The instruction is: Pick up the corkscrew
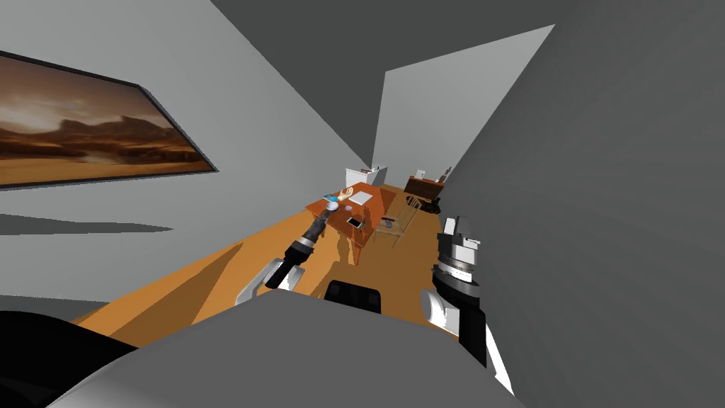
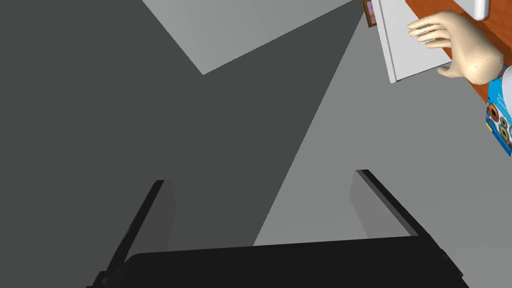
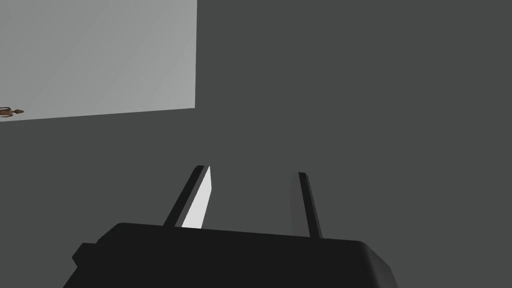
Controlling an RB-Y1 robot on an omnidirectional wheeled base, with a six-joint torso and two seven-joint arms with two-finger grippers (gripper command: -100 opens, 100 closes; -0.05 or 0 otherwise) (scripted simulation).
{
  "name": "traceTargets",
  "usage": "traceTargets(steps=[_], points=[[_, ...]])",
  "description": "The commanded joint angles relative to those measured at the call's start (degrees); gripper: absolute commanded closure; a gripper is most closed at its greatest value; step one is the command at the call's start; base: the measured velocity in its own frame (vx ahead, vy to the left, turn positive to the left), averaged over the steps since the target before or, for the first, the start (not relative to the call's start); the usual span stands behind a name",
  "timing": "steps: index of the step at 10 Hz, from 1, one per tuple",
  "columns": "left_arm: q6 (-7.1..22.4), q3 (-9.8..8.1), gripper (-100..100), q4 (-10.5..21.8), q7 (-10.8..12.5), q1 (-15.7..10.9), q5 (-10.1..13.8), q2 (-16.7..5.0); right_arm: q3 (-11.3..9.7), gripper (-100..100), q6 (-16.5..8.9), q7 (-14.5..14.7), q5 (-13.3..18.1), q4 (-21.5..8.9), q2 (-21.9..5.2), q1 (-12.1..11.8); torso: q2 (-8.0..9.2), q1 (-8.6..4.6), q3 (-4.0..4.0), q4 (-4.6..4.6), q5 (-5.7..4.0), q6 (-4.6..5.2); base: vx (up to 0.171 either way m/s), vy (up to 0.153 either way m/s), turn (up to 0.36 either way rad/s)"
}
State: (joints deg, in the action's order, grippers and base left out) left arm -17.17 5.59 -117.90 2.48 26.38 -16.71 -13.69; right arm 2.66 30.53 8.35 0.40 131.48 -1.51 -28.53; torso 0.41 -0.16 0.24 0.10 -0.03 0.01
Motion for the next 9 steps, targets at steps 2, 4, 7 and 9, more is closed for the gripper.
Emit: traceTargets(steps=[2, 4, 7, 9], points=[[2.6, 1.83, -100, 3.7, -2.9, -1.7, -3.1, -2.0, 0.0, 0, 0.0, 0.0, 0.0, 0.0, 0.0, 0.0, -0.08, -0.05, -0.04, -0.01, -0.01, 0.01, -0.074, -0.040, 0.060], [4.3, 2.83, -100, 7.1, -5.0, -2.8, -5.3, -3.8, 0.0, 0, 0.0, 0.0, 0.0, 0.0, 0.0, 0.0, -0.16, -0.10, -0.09, -0.03, -0.02, 0.02, -0.058, -0.060, 0.021], [6.0, 3.65, -100, 10.6, -7.2, -3.8, -7.4, -5.6, 0.0, 0, 0.0, 0.0, 0.0, 0.0, 0.0, 0.0, -0.34, -0.17, -0.19, -0.07, -0.05, 0.02, -0.014, -0.068, -0.012], [7.6, 4.26, -100, 14.1, -9.4, -4.8, -9.3, -7.4, 0.0, 0, 0.0, 0.0, 0.0, 0.0, 0.0, 0.0, -0.48, -0.22, -0.27, -0.10, -0.05, 0.03, 0.019, -0.092, -0.063]])
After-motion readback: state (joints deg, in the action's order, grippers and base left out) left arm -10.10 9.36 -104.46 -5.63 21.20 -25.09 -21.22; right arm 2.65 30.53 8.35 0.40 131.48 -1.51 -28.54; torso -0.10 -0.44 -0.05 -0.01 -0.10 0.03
